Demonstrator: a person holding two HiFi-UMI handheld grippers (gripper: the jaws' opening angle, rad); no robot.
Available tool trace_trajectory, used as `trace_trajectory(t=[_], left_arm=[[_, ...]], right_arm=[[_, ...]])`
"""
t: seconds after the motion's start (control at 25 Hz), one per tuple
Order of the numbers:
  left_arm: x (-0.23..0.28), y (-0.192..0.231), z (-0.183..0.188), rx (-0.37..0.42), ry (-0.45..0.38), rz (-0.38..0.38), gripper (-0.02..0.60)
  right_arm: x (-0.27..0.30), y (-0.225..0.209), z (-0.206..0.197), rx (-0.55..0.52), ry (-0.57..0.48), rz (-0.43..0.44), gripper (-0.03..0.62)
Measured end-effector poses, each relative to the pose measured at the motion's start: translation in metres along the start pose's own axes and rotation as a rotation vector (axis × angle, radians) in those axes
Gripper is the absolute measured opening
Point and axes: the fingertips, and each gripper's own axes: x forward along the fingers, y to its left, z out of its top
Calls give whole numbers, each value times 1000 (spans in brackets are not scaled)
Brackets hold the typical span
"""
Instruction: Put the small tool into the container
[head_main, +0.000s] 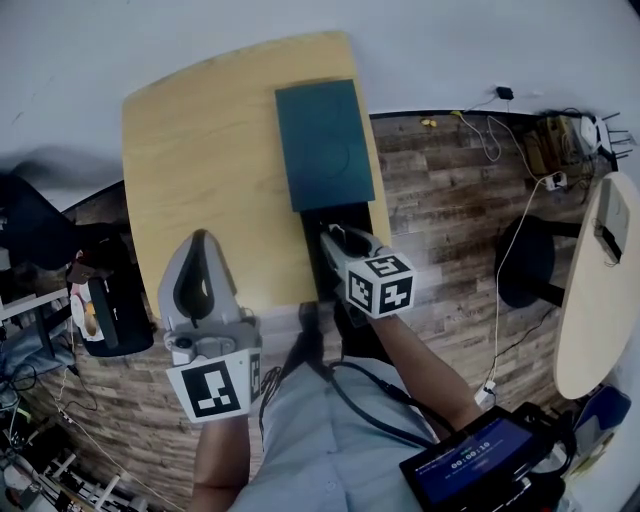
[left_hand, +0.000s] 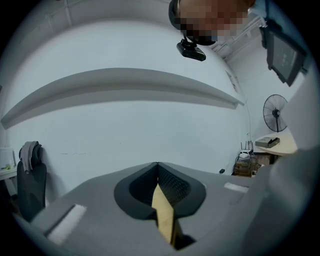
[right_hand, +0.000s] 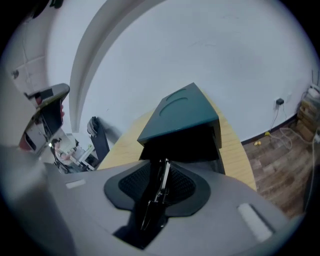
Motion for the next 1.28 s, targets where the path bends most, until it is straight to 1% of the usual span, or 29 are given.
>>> trace_trajectory(t=[0.08,0.16,0.24,0.28,0.52,0.68,1.0,1.12,1.28], left_arm=[[-1,-3,2,12,-5,-5,11],[-2,-5,3,17,-5,-9,11],[-2,-6,3,20,0,-12,11],[-2,-7,3,23,1,-14,11],[-3,-11,6,41,-9,-23,12],[-4,-14,11,40,-21,-28,11],[-15,-18,27,34,-62,-32,12],[-19,-21,38,28,-96,-40,11],[-30,-26,57,18,-150,-61,11]], right_arm=[[-1,2,0,-101,-3,-41,119],[0,4,-1,-178,1,-64,135],[2,5,-4,-223,19,-76,198],[3,5,-5,-233,27,-78,209],[-1,7,-2,-220,13,-74,209],[-10,10,13,-219,-24,-85,218],[-32,22,33,-259,-77,-101,218],[-50,34,47,-277,-126,-97,218],[-85,67,78,-310,-238,-74,206]])
